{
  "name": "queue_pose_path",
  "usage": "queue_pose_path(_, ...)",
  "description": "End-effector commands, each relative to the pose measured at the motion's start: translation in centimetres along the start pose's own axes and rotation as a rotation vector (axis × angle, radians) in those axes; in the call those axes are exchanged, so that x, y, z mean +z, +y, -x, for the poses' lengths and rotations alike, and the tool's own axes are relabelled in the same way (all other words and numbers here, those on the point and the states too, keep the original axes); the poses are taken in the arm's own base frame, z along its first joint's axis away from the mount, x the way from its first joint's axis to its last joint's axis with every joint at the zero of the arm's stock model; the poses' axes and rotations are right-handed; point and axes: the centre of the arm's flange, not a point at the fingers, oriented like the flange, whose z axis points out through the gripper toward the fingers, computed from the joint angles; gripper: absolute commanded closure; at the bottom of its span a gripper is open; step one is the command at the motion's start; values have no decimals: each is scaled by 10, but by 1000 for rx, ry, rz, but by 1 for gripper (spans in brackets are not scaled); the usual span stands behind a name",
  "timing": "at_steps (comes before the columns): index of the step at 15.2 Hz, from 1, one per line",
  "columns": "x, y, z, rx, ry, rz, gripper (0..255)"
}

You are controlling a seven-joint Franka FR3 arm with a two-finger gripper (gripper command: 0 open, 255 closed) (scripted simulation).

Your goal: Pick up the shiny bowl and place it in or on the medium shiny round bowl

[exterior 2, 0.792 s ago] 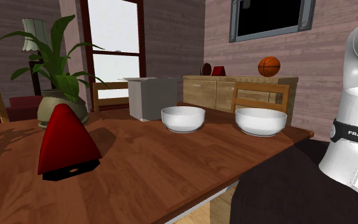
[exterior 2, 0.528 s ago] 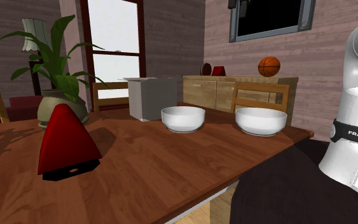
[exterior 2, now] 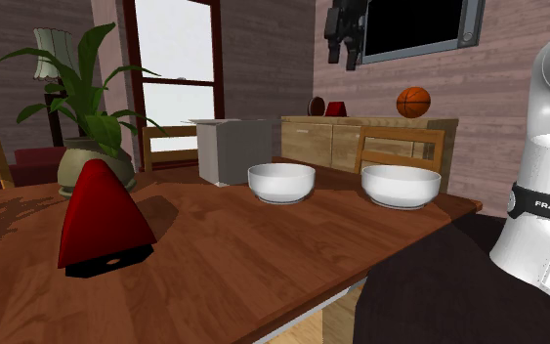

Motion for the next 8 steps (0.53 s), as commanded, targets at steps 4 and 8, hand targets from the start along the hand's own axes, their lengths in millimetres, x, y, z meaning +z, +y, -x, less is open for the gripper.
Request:
queue_pose_path(4, 55, 21, -31, 8, 3, 0, 0)
queue_pose_path(8, 98, 38, -57, 15, 4, 0, 0)
